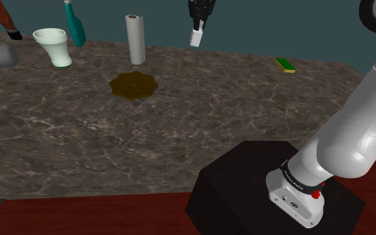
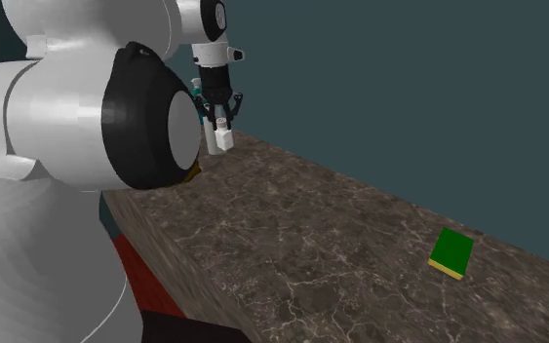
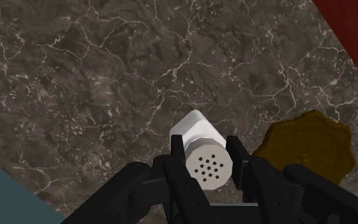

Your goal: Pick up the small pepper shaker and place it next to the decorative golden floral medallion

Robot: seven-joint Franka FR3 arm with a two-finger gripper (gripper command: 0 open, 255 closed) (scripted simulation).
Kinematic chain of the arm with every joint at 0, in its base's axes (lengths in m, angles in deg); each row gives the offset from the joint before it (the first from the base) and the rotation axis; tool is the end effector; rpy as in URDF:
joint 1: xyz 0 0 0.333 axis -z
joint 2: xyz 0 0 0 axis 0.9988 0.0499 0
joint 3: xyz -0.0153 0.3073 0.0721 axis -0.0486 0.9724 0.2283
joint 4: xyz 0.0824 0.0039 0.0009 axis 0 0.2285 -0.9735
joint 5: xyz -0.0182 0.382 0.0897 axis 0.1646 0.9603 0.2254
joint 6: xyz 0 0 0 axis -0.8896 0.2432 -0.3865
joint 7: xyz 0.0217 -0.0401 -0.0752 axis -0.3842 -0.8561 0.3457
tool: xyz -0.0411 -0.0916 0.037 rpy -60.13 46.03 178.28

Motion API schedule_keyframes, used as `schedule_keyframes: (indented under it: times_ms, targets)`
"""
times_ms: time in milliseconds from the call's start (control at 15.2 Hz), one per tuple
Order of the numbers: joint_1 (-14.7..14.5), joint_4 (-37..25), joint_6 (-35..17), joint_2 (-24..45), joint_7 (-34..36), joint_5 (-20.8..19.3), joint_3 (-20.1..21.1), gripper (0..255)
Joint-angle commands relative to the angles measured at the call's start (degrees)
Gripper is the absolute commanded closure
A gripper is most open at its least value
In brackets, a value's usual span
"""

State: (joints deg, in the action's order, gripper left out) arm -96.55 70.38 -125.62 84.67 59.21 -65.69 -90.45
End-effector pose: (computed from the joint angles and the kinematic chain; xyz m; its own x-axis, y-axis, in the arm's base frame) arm 0.5896 0.0845 0.6054 0.9728 0.2306 -0.0203 0.2310 -0.9727 0.0231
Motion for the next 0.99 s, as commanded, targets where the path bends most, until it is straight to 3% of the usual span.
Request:
schedule_keyframes:
  times_ms: [0,198,924]
  targets:
    - [-1.29,-3.99,1.00,3.02,2.27,-0.04,0.96,255]
    - [-3.30,-10.91,3.08,7.93,5.38,-0.30,2.16,255]
    - [-3.24,0.87,-6.45,5.69,5.55,-0.26,2.12,255]
